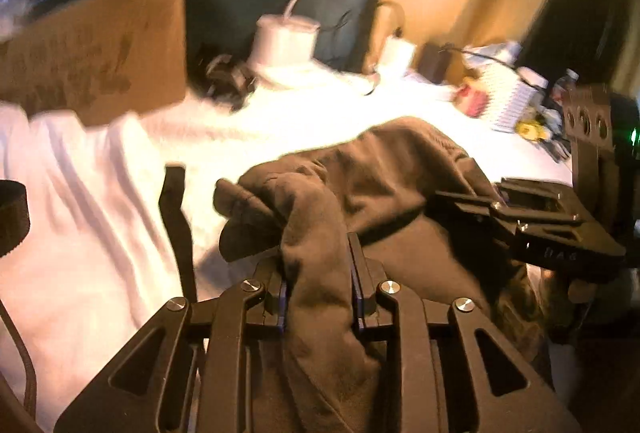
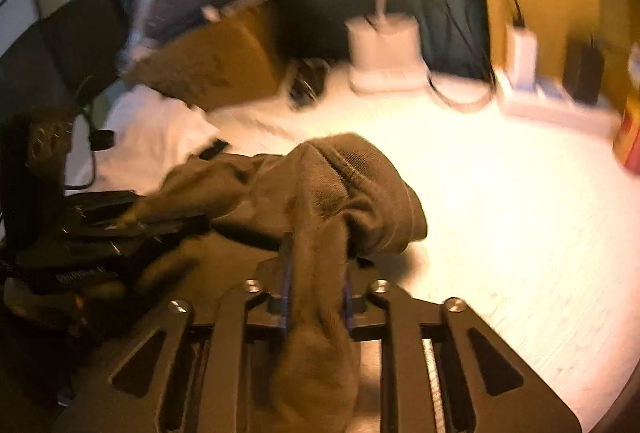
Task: Fold small clothes
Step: 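Lower the held end onto the shirt with both grippers, folding it over, then open both grippers and release the folded brown shirt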
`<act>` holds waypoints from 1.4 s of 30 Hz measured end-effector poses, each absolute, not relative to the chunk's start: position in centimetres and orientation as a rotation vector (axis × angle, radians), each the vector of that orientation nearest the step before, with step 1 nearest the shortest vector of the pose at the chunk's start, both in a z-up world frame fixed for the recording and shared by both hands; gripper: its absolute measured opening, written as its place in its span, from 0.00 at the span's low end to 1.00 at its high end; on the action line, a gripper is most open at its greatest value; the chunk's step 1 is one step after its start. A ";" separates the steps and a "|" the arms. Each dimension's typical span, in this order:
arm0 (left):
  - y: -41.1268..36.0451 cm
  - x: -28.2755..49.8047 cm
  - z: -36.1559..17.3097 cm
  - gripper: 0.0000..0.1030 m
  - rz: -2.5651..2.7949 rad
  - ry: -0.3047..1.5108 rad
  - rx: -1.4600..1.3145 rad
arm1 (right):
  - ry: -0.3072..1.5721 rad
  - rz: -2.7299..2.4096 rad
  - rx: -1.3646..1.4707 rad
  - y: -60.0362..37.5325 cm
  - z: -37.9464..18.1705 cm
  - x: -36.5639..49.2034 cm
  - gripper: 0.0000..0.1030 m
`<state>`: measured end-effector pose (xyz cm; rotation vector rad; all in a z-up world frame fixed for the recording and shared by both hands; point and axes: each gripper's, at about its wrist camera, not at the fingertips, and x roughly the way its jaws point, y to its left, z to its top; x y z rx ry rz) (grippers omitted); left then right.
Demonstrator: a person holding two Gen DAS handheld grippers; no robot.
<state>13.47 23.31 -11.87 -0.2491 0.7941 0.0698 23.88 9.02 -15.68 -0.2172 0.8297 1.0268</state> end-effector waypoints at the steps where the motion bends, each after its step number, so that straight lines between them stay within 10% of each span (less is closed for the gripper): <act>1: 23.8 13.7 -12.1 0.23 0.104 0.811 -0.259 | 0.872 1.018 -0.200 8.9 -16.2 24.6 0.33; 29: 25.5 14.8 -8.6 0.31 0.186 0.782 -0.099 | 0.833 0.788 -0.183 6.6 -15.5 28.2 0.39; 33: 23.8 13.3 -7.8 0.59 0.148 0.765 -0.088 | 0.822 0.793 -0.189 5.9 -15.3 27.3 0.49; 42: 21.9 10.6 -10.3 0.59 0.139 0.858 -0.078 | 0.816 0.815 -0.218 4.6 -15.3 24.4 0.52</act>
